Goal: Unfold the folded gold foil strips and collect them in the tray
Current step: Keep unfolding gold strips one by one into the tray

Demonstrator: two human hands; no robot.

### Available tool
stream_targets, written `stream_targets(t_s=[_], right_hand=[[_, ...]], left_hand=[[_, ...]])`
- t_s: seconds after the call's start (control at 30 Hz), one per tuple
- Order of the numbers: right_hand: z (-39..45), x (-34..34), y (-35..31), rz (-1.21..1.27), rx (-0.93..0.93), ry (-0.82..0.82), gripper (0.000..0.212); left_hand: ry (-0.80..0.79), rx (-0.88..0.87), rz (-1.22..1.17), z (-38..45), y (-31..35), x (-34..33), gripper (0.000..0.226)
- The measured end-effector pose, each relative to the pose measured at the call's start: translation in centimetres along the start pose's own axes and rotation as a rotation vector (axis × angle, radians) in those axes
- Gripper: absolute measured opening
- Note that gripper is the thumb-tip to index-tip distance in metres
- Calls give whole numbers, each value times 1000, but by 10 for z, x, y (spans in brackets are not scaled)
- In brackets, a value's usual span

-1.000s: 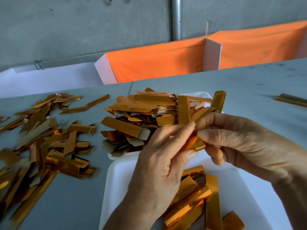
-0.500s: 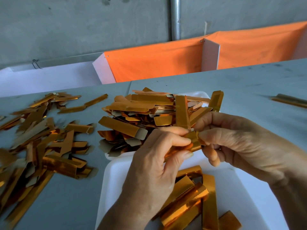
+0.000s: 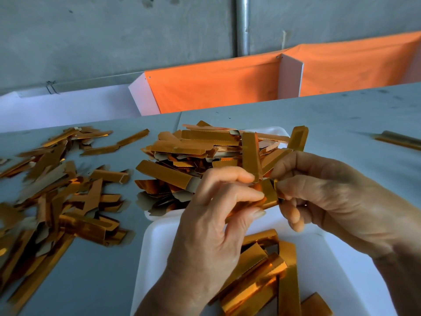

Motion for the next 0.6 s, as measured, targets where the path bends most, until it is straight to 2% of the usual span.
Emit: stream_targets(t_s=[0.07,0.23,0.37,0.6], right_hand=[[-1,1,-2,-40,17,35,23],[-1,0,-2,-41,8,64,28],[-1,-5,-2,-18,3,37,8],[-3,-4,-1,42,4,54,6]], left_hand=[[9,-6,4,0,1,1,14],[0,-4,19,1,0,0,20],[19,8,20,0,0,1,20],[68,-20,12,0,2,3,18]])
Point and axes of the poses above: each hand's wrist, its own z-axis towards the middle knuckle, its own x-axis out of the back of the hand, y = z × x, the point moved 9 cm from there along z, towards the middle knuckle, and after that the axes turned 2 degrees about -x, right-handed, at the moved point
